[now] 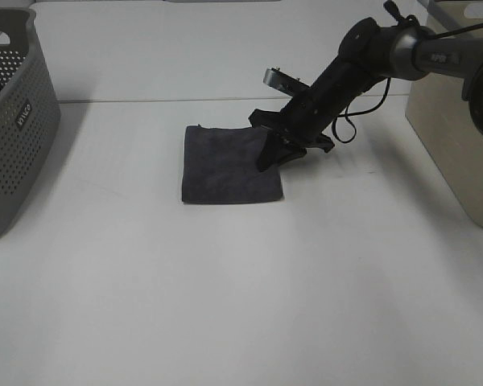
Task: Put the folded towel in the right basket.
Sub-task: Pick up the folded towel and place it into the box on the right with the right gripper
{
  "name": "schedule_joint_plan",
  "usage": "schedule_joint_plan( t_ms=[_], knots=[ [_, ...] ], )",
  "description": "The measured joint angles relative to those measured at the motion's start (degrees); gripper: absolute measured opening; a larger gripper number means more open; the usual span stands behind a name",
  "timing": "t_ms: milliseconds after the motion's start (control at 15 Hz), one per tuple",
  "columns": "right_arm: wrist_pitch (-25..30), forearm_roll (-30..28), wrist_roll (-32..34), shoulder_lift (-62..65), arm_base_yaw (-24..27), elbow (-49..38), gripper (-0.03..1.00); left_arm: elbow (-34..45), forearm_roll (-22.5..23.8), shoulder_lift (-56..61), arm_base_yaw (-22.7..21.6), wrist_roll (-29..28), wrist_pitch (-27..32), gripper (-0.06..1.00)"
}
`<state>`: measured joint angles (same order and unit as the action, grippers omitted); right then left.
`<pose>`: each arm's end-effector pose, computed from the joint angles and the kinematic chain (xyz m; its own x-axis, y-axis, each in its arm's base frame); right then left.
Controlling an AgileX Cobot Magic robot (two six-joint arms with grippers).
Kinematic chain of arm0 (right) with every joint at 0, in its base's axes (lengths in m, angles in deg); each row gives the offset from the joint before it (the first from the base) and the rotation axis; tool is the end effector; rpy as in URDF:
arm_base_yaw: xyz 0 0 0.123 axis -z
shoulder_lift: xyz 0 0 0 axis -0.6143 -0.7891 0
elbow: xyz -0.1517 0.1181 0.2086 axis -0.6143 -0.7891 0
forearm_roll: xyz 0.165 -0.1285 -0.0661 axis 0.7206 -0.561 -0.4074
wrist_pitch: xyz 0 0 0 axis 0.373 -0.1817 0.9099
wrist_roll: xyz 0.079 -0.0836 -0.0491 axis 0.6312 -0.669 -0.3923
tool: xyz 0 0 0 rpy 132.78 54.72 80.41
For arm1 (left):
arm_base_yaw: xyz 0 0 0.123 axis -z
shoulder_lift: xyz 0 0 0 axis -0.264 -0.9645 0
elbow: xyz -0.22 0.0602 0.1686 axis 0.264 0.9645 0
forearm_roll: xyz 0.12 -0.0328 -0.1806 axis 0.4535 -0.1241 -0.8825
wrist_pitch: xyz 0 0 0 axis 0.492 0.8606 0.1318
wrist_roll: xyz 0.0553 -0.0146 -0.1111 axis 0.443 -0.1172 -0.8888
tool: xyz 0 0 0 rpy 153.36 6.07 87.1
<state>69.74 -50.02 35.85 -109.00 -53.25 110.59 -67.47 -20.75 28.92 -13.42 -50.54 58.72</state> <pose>0.4568 0.1909 0.0706 -0.9477 -0.2578 -0.1884 -0.3184 0.8072 0.4970 -0.0029 -0.0083 0.2512 -0.4078 0.1372 -0.9027 0.1455 0.9858 0.0841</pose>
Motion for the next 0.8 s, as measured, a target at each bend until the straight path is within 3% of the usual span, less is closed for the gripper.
schedule_joint_plan(
  t_ms=[333,600,733,800],
  knots=[
    [3.6,-3.4,1.8,7.8,0.0,6.2,0.04,0.0,0.0,0.0,0.0,0.0,0.0,0.99],
    [4.2,-17.0,3.9,20.8,0.0,7.9,0.04,0.0,0.0,0.0,0.0,0.0,0.0,0.99],
    [4.5,-28.2,7.0,27.4,0.0,7.9,0.04,0.0,0.0,0.0,0.0,0.0,0.0,0.99],
    [4.7,-31.1,8.1,28.6,0.0,7.9,0.04,0.0,0.0,0.0,0.0,0.0,0.0,0.99]
  ],
)
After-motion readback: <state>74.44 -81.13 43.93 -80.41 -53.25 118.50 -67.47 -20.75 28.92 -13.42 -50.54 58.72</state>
